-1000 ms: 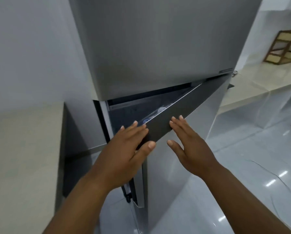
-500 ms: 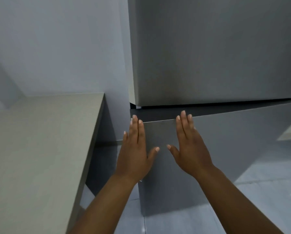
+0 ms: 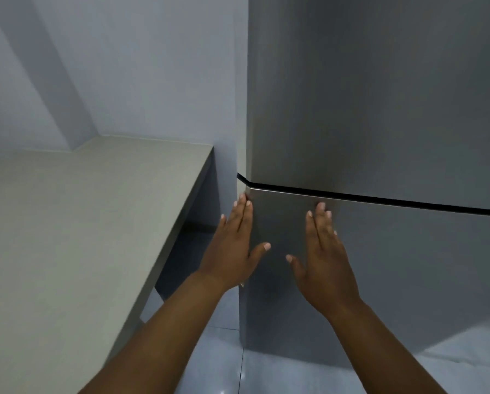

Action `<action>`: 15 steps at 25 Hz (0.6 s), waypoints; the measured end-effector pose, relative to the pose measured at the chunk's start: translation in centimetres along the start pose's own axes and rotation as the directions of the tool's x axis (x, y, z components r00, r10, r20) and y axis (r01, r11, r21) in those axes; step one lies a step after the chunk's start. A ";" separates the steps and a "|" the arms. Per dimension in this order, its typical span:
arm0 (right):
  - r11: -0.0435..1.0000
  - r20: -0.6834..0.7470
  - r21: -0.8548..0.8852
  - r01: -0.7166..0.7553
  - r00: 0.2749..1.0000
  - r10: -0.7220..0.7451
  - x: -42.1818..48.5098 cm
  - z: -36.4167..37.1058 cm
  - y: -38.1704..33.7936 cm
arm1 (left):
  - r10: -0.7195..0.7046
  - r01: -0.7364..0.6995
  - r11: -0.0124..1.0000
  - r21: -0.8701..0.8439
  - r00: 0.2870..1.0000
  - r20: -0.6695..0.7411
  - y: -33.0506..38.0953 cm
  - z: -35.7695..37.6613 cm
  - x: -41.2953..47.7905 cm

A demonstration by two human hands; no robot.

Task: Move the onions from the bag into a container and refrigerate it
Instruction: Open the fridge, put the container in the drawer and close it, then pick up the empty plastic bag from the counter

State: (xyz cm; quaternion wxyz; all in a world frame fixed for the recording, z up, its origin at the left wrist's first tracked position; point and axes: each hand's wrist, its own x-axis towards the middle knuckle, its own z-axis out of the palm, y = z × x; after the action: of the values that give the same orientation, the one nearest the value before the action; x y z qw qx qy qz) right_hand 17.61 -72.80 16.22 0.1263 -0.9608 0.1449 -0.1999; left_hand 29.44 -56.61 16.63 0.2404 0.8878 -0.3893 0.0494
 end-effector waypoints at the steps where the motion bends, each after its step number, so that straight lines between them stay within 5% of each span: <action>1: 0.999 -0.025 0.044 0.030 0.999 -0.029 -0.2 0.1 -0.4 | -0.018 0.018 1.000 -0.019 1.000 -0.021 0.0 0.0 -0.8; 4: 0.966 0.006 0.247 0.079 0.997 -0.083 -1.7 1.4 -2.8 | -0.151 0.140 0.983 -0.119 0.985 -0.087 -0.5 0.0 -4.8; 8: 0.842 0.254 0.536 0.058 0.941 -0.226 -4.2 5.6 -7.9 | -0.442 0.418 0.893 -0.167 0.885 -0.147 -3.3 -0.3 -14.1; 12: 0.801 0.493 0.597 0.042 0.769 -0.408 -8.4 9.8 -15.4 | -0.699 0.680 0.715 -0.165 0.688 -0.193 -5.3 -1.3 -27.1; 15: 0.778 0.605 0.622 0.090 0.576 -0.550 -12.9 12.0 -21.6 | -0.857 0.843 0.498 -0.201 0.444 -0.262 -6.1 -2.1 -37.0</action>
State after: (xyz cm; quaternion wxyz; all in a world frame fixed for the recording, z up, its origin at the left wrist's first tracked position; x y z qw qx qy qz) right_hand 16.27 -46.29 7.57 0.3930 -0.8879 -0.1675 0.1708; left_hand 8.41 -27.40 5.95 0.3118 0.9358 0.1525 0.0613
